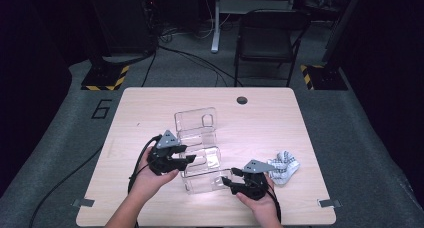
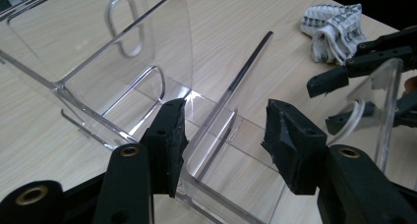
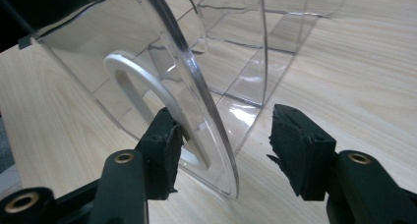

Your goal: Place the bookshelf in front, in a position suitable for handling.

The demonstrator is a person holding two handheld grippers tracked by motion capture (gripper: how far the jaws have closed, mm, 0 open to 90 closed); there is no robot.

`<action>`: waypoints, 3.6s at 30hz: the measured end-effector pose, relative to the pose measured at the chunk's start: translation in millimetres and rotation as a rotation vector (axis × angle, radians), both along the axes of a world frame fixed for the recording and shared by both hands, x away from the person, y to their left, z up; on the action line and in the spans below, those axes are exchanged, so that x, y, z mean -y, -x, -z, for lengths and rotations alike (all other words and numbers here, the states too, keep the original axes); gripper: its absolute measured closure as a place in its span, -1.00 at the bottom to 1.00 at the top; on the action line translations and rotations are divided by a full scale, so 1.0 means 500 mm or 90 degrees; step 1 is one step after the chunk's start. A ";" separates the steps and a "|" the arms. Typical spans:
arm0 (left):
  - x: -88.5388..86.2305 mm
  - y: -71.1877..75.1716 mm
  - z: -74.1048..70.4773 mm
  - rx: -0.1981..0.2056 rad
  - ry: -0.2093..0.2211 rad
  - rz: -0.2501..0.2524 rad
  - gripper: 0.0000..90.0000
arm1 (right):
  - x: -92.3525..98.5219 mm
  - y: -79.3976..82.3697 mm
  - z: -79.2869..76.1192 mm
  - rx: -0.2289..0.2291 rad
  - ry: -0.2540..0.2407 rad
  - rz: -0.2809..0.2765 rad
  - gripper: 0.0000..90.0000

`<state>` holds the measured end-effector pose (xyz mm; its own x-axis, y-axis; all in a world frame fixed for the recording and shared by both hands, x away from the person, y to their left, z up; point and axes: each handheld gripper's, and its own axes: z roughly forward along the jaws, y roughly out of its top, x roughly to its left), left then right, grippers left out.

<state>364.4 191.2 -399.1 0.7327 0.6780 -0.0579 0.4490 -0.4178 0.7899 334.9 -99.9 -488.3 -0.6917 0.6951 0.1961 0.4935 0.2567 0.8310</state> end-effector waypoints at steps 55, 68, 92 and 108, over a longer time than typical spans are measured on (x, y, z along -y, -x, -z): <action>0.004 0.034 0.010 -0.020 0.008 0.004 0.62 | 0.009 0.017 -0.023 0.011 -0.001 0.019 0.08; -0.005 0.052 0.012 -0.018 0.021 0.010 0.44 | 0.003 -0.013 -0.029 0.010 0.003 0.026 0.09; -0.031 0.050 -0.011 -0.010 0.022 -0.018 0.25 | 0.004 0.004 -0.024 0.002 -0.008 0.017 0.05; -0.049 0.033 -0.021 0.000 0.009 -0.026 0.18 | 0.008 0.005 -0.021 -0.004 -0.011 0.023 0.04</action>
